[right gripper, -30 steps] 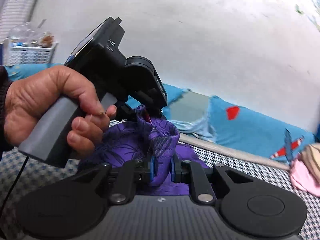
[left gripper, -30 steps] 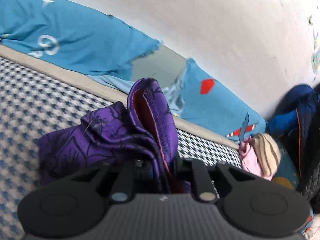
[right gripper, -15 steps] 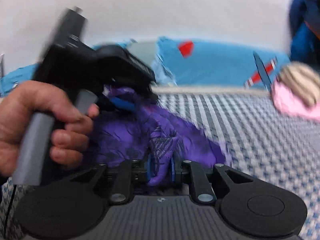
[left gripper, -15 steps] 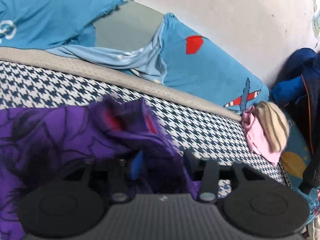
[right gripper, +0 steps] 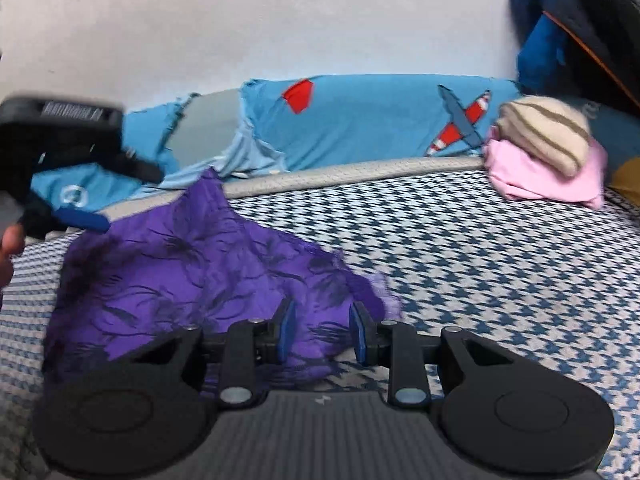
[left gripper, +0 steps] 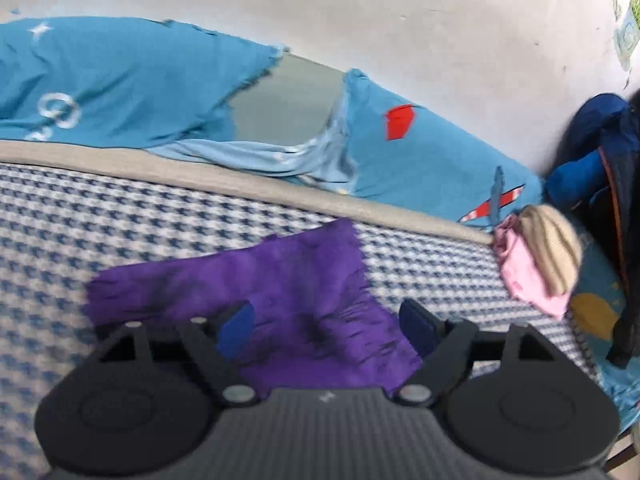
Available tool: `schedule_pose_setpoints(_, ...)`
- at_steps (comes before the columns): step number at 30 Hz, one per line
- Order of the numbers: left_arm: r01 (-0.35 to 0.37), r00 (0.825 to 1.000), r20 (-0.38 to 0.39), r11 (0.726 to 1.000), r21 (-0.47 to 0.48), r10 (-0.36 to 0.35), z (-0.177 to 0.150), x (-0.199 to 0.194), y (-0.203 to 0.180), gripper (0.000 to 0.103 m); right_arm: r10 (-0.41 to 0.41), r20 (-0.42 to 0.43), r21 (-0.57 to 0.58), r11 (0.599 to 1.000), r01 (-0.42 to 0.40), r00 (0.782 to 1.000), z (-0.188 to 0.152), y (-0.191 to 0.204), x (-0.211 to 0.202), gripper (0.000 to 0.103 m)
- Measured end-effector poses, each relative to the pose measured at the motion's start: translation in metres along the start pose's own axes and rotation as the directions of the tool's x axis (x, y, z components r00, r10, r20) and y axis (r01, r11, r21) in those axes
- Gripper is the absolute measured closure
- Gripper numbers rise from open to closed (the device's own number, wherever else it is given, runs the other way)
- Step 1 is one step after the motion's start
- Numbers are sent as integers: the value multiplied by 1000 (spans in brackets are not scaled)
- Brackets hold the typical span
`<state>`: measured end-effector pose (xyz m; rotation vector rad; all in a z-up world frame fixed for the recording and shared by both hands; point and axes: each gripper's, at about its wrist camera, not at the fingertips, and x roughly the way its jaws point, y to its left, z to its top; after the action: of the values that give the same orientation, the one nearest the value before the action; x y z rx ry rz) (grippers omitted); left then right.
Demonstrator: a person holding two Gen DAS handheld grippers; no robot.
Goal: Fold clothes
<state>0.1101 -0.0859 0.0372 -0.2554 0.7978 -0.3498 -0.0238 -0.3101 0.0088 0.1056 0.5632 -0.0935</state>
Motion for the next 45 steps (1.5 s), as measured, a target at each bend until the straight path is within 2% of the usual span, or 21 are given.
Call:
schedule_pose_setpoints(3,-46,999,10,999,7,46,-12,-19,23,14,62,20,-33,998,-61,998,4,5,0,76)
schedule_pose_setpoints(5,-64,998,12,998,0,64,-20,-27,39,14,107,37,-70,992,-104,994,5,10,-3,76)
schedule_pose_setpoints(11,-119,993,-7,990,-73,118,-30,-24,72,12,229,36,-181,959,-219,973,9,27,5,76)
schedule_pose_setpoints(18,-182,983,-36,970,-159,179,-40,-19,109,7,272,-16,-182,945,-270,962,17,40,31,79)
schedule_pose_setpoints(23,-205,979,-36,962,-182,202,-35,-8,115,4,289,-45,-183,939,-292,956,18,45,40,79)
schedule_pose_setpoints(26,-231,973,-24,957,-176,231,-31,1,114,1,333,-49,-174,925,-336,942,17,47,33,79)
schedule_pose_setpoints(30,-274,960,10,950,-150,279,-21,14,113,0,416,-73,-221,880,-421,907,14,59,22,79)
schedule_pose_setpoints(32,-300,952,20,946,-124,304,-19,20,112,0,410,-89,-269,868,-418,908,11,69,22,79)
schedule_pose_setpoints(34,-315,947,21,943,-111,319,-17,26,112,0,357,-97,-303,879,-369,929,8,73,27,79)
schedule_pose_setpoints(38,-313,948,1,939,-144,317,-13,34,122,0,285,-135,-250,917,-311,949,10,67,43,79)
schedule_pose_setpoints(42,-315,948,-5,935,-164,319,-11,36,128,0,267,-153,-152,945,-290,951,14,53,53,81)
schedule_pose_setpoints(45,-314,948,-7,933,-175,318,-10,36,131,0,229,-144,-140,958,-249,963,15,49,54,82)
